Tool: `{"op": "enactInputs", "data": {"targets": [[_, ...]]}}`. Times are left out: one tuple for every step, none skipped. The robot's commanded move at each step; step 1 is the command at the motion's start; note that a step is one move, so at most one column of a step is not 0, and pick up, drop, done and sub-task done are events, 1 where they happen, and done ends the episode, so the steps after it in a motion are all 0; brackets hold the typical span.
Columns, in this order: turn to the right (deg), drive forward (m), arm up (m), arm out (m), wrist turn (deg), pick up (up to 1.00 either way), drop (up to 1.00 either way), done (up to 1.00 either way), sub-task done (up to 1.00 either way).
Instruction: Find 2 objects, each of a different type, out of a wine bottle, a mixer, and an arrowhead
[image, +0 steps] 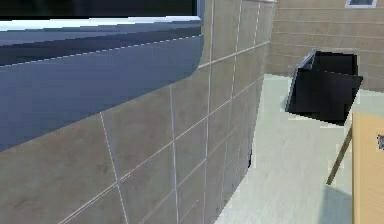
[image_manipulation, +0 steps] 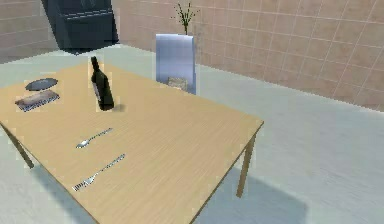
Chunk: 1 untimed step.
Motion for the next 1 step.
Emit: {"op": "enactInputs", "data": {"targets": [[24.0, 0.0, 0.0, 0.0, 0.0, 0.0, 0.0, 0.0, 0.0]]}}
